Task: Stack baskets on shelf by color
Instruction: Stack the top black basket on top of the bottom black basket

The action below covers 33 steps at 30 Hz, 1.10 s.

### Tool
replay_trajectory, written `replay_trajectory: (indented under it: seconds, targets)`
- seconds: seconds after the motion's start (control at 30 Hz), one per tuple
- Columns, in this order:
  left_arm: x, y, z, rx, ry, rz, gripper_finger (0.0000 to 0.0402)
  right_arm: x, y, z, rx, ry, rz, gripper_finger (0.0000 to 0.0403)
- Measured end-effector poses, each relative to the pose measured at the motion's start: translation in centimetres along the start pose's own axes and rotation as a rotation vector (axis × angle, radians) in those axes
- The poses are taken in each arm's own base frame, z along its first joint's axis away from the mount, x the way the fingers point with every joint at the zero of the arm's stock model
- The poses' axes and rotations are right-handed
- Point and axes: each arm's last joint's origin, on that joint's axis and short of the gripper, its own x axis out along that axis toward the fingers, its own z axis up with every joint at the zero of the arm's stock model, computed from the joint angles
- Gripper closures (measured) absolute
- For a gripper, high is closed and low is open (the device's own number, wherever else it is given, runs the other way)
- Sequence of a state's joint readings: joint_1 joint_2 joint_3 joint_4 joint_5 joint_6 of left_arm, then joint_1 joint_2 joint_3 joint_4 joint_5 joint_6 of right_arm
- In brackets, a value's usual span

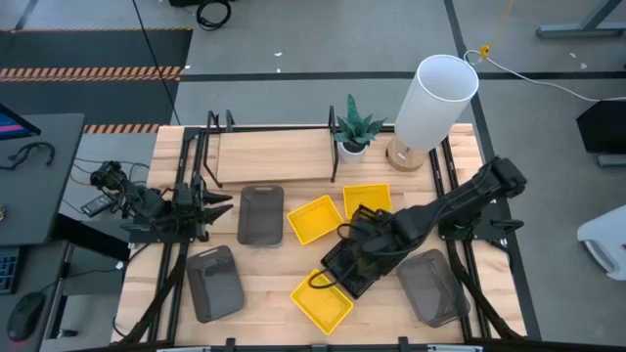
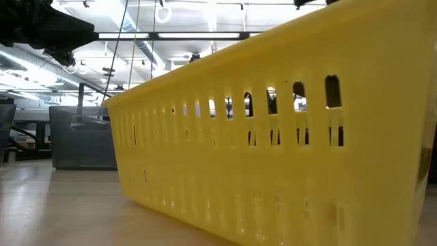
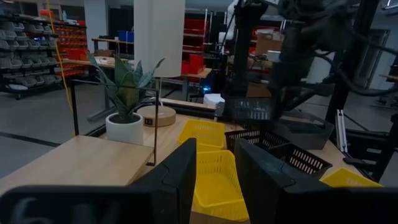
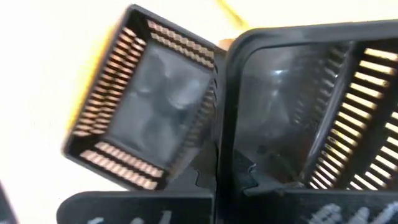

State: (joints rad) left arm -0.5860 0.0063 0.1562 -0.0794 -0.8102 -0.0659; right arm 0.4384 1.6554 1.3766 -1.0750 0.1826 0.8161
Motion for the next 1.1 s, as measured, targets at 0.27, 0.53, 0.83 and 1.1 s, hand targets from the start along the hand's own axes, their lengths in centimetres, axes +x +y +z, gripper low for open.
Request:
replay_trajectory:
  seconds: [0.27,0.53,0.83,1.1]
  targets:
    - [0.0,0.0,0.0,-0.001,0.000,0.000,0.0285,-0.3,4.3,3.4,0.137,0.015,0.027,0.0398]
    - [0.0,0.0,0.0,-0.001,0.000,0.000,0.0285,0.9,8.3,5.0,0.284,0.066,0.072,0.0398]
    - [0.0,0.0,0.0,-0.001,0.000,0.000,0.0285,3.6,10.4,5.3,0.415,0.163,-0.004,0.0397]
    - [0.0,0.0,0.0,0.000,0.000,0.000,0.0285,6.1,9.3,6.5,0.484,0.219,-0.072,0.0396]
